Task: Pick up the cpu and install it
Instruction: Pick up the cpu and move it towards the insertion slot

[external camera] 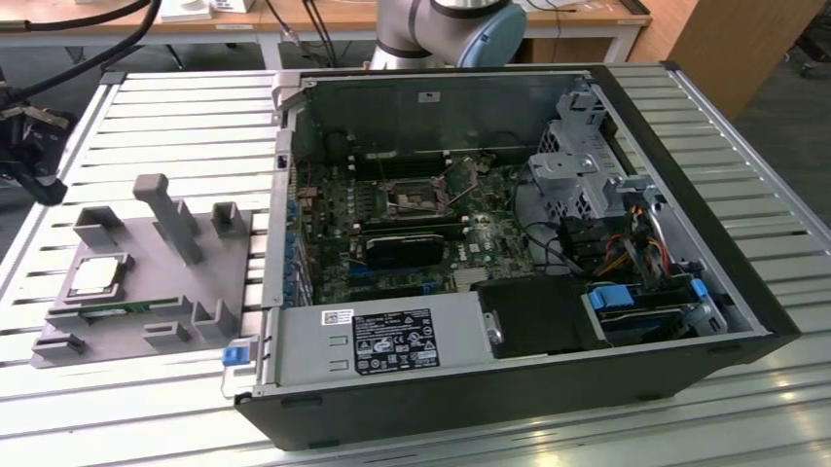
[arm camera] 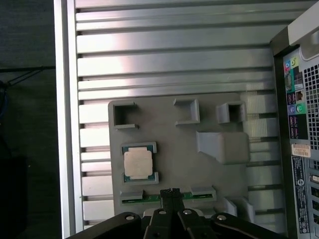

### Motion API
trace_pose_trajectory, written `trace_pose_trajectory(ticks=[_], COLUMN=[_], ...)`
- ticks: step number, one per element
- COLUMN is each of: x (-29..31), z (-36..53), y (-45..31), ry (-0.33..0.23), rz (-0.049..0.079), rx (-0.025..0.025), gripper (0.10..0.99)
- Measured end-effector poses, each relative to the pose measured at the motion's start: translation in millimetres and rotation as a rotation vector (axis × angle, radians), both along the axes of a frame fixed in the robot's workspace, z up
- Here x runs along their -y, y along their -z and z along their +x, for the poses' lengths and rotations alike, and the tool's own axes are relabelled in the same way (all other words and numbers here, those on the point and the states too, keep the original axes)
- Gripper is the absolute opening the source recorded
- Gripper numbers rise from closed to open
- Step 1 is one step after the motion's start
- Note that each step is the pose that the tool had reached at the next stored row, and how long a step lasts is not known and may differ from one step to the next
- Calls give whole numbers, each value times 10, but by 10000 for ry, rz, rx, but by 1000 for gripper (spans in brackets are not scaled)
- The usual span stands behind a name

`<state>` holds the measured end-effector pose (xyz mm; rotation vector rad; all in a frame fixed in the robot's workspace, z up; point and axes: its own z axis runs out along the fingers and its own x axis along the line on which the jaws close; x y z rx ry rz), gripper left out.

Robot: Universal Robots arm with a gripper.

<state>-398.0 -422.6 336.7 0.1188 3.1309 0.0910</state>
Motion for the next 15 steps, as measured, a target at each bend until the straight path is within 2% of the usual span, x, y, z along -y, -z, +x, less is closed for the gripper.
trace_pose_trajectory(ticks=[8, 11, 12, 13, 14, 15], x=[18, 24, 27, 29, 33, 37], z=[0, 0, 0, 0, 0, 0], y=[50, 68, 75, 83, 91, 100], ry=[0, 0, 0, 0, 0, 0], rz=[0, 0, 0, 0, 0, 0], rx=[-1, -1, -1, 0, 0, 0], gripper=[114, 290, 290, 349, 349, 408])
